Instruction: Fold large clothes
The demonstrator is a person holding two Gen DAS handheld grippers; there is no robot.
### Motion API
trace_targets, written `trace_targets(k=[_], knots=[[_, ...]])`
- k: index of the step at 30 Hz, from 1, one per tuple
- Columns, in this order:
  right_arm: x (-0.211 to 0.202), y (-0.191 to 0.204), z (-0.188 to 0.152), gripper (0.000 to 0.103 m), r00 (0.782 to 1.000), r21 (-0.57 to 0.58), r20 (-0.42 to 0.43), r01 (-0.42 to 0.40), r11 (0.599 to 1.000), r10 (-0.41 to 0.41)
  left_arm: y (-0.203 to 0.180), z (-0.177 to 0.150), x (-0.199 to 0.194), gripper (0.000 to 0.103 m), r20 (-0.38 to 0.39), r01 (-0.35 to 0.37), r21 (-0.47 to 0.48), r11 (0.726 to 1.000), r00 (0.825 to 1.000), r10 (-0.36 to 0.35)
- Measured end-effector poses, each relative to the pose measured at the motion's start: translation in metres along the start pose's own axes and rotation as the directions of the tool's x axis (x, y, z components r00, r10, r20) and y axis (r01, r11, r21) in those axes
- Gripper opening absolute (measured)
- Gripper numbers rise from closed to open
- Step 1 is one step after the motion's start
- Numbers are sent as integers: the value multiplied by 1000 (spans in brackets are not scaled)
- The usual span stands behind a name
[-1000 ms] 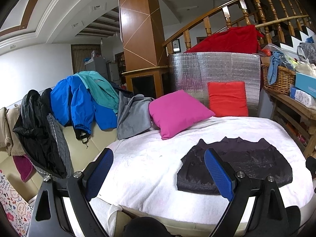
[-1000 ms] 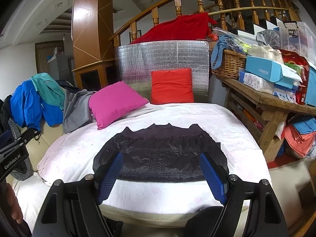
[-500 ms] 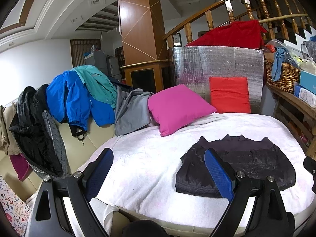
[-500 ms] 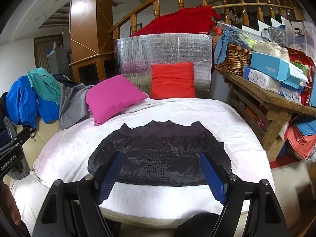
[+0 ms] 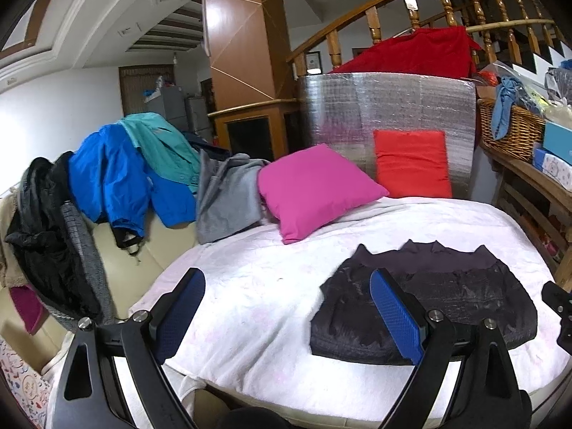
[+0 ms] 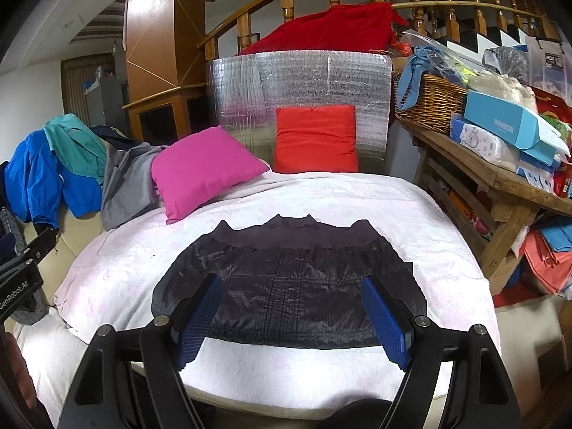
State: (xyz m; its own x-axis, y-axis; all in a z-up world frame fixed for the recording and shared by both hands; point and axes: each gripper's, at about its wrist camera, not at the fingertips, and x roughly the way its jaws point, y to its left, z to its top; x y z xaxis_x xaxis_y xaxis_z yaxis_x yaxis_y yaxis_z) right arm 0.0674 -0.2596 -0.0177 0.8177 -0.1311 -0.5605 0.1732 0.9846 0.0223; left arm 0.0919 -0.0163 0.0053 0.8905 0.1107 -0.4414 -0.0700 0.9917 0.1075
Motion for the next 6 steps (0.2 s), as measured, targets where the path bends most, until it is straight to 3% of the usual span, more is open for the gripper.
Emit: trace_targets(k=[4,6], knots=[[22,-17,5,82,999,35,-33,3,999,-2,3,6,26,94,-39,127,-63,990,991,-130],[34,-35,10,82,999,55,-26,45,998,-43,6,10,50,94,-86,133,-95,987,986,-141]])
